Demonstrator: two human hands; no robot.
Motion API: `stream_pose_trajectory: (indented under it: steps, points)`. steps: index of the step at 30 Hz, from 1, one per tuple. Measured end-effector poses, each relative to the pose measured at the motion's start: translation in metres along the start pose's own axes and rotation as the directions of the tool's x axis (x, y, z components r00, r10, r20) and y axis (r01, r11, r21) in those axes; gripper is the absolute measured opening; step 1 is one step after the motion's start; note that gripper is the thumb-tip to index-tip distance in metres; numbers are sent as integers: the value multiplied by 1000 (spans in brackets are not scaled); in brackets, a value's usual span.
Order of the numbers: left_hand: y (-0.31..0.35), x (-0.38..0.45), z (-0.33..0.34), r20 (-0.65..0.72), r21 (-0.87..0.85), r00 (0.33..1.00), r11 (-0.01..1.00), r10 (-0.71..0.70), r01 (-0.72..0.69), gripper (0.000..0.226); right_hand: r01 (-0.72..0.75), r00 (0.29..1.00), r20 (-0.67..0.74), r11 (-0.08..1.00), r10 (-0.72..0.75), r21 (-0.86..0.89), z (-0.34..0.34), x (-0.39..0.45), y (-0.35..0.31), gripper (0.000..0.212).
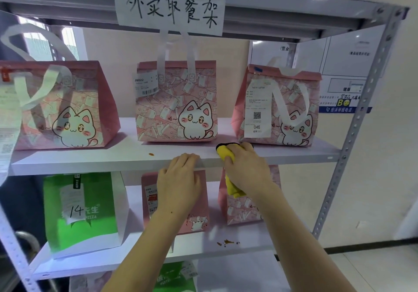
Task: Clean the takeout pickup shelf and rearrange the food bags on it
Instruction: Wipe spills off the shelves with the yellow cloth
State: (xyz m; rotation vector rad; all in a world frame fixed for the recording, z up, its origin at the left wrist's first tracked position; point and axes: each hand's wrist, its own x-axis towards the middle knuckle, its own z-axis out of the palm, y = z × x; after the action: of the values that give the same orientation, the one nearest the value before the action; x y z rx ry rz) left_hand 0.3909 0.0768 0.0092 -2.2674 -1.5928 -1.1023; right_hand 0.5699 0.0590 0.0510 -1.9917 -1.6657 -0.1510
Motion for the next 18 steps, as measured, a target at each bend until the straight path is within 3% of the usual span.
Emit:
stream_pose_trajectory:
  steps: [10,18]
  points:
    - [2,0,-2,24,-45,1000,999,10,-9,52,-126,992,-16,991,125,-53,-10,2,12,37]
    - [5,-2,-1,5,-3,1000,1000,-7,7,52,-8,1000,3,995,8,-100,4,-1,-22,42]
